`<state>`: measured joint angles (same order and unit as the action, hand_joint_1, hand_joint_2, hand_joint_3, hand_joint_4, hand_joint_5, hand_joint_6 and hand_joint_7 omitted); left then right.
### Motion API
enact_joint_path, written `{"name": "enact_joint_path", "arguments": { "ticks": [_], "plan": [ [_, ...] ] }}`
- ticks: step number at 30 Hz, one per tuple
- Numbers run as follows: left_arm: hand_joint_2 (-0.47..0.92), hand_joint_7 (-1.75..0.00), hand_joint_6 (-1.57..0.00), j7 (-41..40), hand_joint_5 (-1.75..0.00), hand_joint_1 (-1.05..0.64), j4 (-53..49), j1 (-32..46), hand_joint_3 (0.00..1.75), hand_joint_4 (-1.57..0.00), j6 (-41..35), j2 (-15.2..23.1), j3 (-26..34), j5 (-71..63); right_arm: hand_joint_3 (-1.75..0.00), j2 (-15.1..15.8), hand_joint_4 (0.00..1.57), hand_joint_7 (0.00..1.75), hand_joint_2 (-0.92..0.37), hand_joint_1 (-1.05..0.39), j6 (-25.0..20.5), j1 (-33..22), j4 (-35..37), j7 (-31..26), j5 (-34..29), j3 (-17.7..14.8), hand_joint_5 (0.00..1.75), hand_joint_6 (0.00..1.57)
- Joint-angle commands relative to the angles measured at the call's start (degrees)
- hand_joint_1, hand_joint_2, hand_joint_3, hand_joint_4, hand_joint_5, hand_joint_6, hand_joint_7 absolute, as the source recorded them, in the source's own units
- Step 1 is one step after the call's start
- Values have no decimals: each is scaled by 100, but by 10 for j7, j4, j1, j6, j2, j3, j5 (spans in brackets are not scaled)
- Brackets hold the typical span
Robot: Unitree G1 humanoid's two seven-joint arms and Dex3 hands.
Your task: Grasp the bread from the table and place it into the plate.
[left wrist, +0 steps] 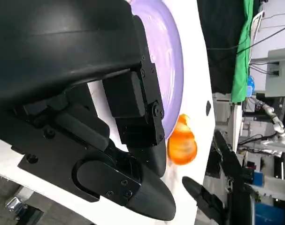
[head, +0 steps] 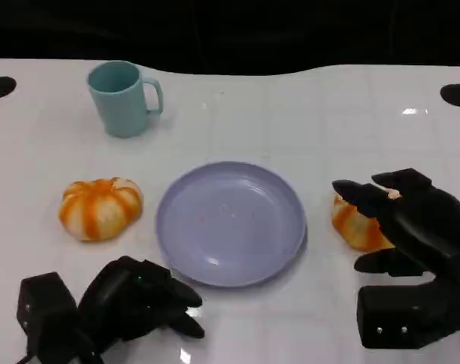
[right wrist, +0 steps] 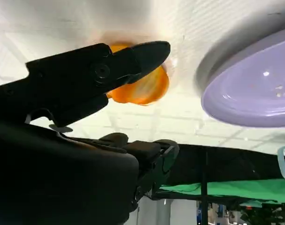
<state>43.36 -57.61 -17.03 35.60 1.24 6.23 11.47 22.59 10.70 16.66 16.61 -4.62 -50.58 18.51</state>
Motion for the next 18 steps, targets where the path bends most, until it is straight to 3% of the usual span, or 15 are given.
{"name": "enact_joint_path", "arguments": {
  "ticks": [1, 18],
  "plan": [
    [83, 0, -152, 5, -27, -105, 6, 3, 1, -151, 11, 12, 1, 0, 0, -6, 7, 0, -88, -74, -16, 27, 41, -13, -2, 18, 40, 23],
    [83, -1, -153, -3, -28, -105, 22, 12, 0, -152, 3, 12, -4, -2, 0, -26, 13, 0, -88, -71, -40, 118, 231, -80, -2, 70, 30, 24]
  ]
}}
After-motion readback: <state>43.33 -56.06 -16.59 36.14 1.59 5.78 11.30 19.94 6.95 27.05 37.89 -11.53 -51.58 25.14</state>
